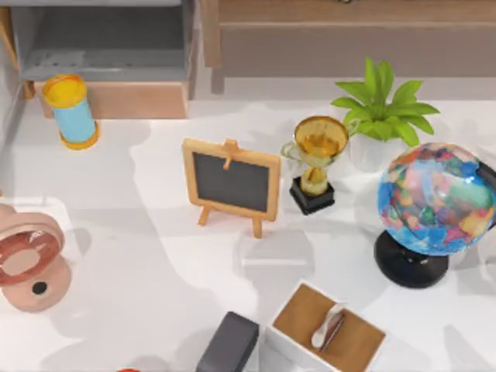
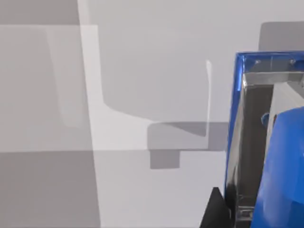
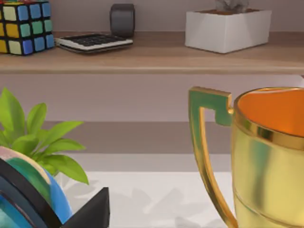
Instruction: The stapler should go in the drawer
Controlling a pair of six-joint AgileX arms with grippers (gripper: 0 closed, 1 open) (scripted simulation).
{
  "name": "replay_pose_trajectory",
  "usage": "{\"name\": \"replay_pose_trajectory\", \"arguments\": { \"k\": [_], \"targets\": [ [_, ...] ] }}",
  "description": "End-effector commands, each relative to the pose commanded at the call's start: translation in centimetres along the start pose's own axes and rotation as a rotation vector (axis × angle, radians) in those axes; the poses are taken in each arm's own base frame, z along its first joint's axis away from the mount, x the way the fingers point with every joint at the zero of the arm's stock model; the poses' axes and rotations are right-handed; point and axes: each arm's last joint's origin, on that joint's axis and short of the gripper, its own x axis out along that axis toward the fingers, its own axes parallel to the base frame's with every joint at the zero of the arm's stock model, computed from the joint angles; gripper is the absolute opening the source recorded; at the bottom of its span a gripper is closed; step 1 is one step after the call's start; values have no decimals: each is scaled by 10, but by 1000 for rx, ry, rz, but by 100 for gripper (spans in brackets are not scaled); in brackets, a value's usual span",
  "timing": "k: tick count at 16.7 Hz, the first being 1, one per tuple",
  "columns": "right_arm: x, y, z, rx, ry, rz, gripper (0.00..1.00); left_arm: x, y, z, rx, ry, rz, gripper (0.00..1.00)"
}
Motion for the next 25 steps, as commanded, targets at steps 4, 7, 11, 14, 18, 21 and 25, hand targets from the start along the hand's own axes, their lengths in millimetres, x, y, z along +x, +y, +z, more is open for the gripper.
{"name": "replay_pose_trajectory", "arguments": {
  "k": [4, 7, 11, 14, 18, 21, 25],
  "targets": [
    [0, 0, 0, 0, 0, 0, 100, 2, 1, 0, -3, -7, 3, 0],
    [0, 0, 0, 0, 0, 0, 100, 7, 1, 0, -2, -4, 3, 0],
    [0, 0, 0, 0, 0, 0, 100, 10, 0, 0, 0, 0, 0, 0],
    [0, 0, 0, 0, 0, 0, 100, 10, 0, 0, 0, 0, 0, 15],
    [0, 0, 0, 0, 0, 0, 100, 10, 0, 0, 0, 0, 0, 45],
    [0, 0, 0, 0, 0, 0, 100, 10, 0, 0, 0, 0, 0, 68],
    [0, 0, 0, 0, 0, 0, 100, 10, 0, 0, 0, 0, 0, 98]
  ]
}}
